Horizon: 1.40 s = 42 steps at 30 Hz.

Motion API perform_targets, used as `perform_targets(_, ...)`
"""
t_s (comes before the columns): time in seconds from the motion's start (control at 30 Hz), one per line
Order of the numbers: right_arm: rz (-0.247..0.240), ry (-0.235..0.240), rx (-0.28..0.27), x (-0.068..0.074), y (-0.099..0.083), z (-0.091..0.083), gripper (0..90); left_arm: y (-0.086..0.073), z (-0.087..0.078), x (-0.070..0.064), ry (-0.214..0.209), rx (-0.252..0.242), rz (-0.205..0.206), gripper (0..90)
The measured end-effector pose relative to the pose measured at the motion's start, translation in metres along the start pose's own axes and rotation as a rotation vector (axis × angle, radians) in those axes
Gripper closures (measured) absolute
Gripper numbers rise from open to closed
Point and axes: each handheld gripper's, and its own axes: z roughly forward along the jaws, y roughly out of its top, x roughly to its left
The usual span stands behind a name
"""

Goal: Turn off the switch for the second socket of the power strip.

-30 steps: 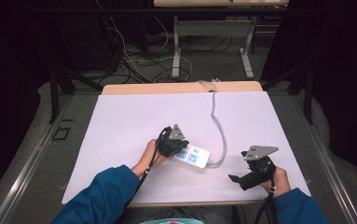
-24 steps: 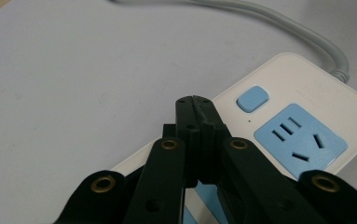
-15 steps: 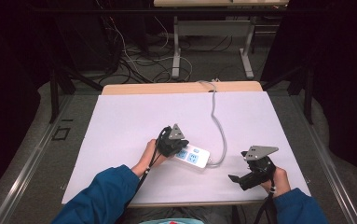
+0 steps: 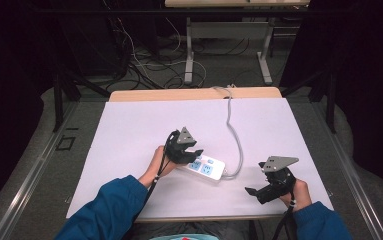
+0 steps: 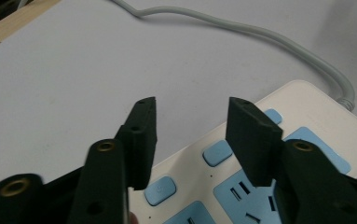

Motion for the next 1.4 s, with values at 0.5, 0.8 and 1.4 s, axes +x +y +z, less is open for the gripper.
perform_targets(0.5,-0.005,0.003,0.000,0.000,0.000,0.000,1.0,0.002,0.004,-0.002,0.012,0.051,-0.013,2.2)
perform_targets(0.8,-0.003,0.003,0.000,0.000,0.001,0.000,1.0,0.002,0.003,-0.004,0.011,0.053,-0.016,0.2)
perform_targets(1.4,-0.003,-0.006,-0.004,0.001,0.000,0.000,1.0,-0.002,-0.010,-0.002,0.021,0.056,0.007,0.3)
